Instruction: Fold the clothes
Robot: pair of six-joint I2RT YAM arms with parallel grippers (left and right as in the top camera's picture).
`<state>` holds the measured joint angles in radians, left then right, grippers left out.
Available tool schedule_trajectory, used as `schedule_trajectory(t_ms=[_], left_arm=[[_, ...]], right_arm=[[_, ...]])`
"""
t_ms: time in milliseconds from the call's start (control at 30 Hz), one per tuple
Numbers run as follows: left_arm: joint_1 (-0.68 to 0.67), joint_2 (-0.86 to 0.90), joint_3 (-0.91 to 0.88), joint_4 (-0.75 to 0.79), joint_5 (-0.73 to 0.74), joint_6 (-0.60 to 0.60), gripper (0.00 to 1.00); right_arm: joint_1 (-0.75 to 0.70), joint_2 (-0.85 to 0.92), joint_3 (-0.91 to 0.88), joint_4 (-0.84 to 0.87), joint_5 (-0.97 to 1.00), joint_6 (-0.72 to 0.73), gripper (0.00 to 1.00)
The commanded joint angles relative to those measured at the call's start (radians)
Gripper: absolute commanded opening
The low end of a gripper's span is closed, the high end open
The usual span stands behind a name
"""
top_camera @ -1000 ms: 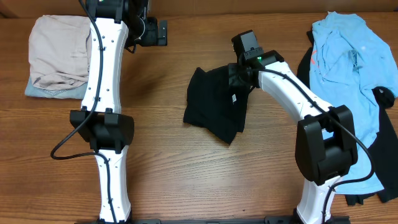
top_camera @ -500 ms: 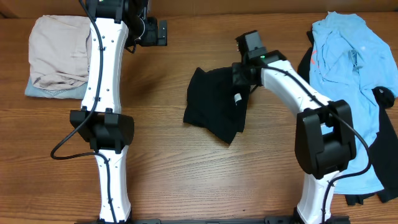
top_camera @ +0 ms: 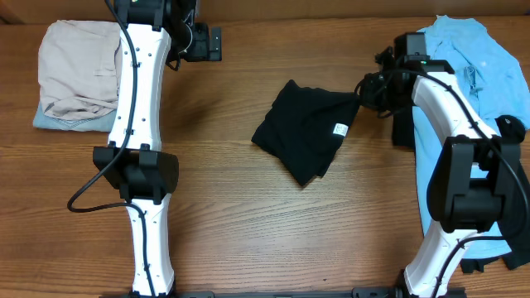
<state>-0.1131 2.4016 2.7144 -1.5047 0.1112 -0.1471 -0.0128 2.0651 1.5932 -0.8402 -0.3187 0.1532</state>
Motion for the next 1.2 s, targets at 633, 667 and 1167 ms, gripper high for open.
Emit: schedule_trajectory(t_ms=[633, 667, 1167], left_arm=[[0.003, 0.0, 0.003, -0.009, -0.043, 0.044, 1.0], [0.003, 0.0, 0.003, -0.01, -0.044, 0.049, 1.0], [0.003, 0.001, 0.003, -0.007, -0.044, 0.065, 1.0]], right_arm=[[0.259, -0.122, -0.014, -0.343, 0.108, 0.268, 0.52], [0.278, -0.122, -0.026, -0.344, 0.135, 0.301, 0.51], [0.334, -0.122, -0.072, -0.439, 0.279, 0.401, 0.41]])
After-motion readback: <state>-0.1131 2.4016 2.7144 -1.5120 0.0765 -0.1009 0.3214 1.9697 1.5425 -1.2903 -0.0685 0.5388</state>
